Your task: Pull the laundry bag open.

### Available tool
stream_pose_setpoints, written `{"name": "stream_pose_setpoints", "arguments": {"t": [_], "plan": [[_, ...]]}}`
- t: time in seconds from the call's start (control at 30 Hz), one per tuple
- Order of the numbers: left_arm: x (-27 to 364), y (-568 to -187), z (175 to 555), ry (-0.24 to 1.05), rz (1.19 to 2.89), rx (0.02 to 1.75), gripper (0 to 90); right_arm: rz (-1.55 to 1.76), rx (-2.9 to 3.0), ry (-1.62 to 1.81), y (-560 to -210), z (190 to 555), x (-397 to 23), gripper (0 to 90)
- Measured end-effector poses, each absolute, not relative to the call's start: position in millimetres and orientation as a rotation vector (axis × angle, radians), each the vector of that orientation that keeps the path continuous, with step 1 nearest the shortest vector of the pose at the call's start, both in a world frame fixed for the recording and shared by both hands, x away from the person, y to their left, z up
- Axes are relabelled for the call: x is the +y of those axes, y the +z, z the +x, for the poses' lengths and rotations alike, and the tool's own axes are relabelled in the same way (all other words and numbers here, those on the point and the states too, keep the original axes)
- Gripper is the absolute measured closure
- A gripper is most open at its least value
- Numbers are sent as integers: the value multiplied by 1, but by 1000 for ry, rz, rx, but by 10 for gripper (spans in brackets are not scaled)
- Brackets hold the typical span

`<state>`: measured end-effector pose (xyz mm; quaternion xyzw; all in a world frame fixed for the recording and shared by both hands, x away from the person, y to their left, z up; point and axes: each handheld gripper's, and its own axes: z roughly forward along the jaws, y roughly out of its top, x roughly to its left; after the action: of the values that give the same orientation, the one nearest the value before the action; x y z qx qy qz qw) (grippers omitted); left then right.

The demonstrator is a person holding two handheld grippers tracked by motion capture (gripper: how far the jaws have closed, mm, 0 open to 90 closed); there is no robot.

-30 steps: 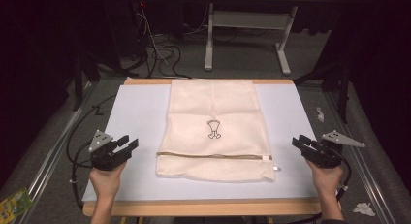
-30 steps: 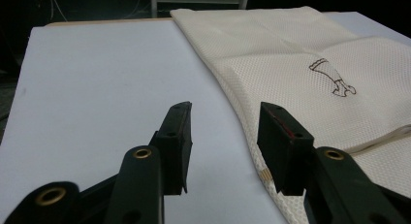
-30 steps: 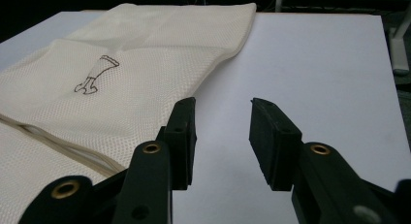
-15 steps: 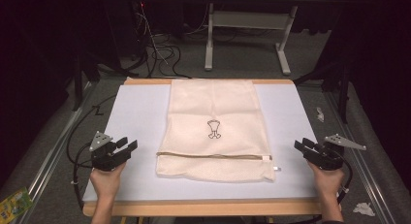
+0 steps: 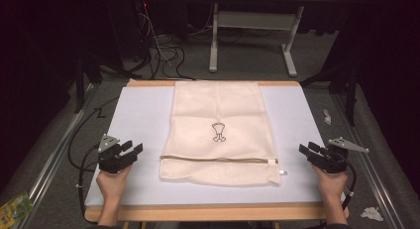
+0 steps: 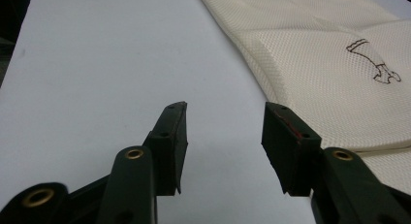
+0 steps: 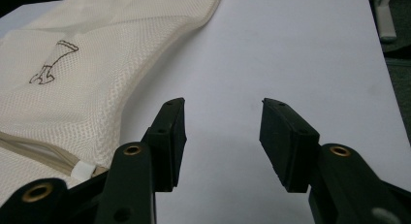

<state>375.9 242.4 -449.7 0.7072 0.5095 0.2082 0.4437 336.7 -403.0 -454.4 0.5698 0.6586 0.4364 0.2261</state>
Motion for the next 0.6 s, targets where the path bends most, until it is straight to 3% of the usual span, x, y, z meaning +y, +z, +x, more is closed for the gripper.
{"name": "stream_pose_setpoints", "arguments": {"t": [0.6], "plan": [[233, -466, 393, 527, 1788, 1299, 507, 1621, 1807, 1117, -469, 350, -402, 501]]}}
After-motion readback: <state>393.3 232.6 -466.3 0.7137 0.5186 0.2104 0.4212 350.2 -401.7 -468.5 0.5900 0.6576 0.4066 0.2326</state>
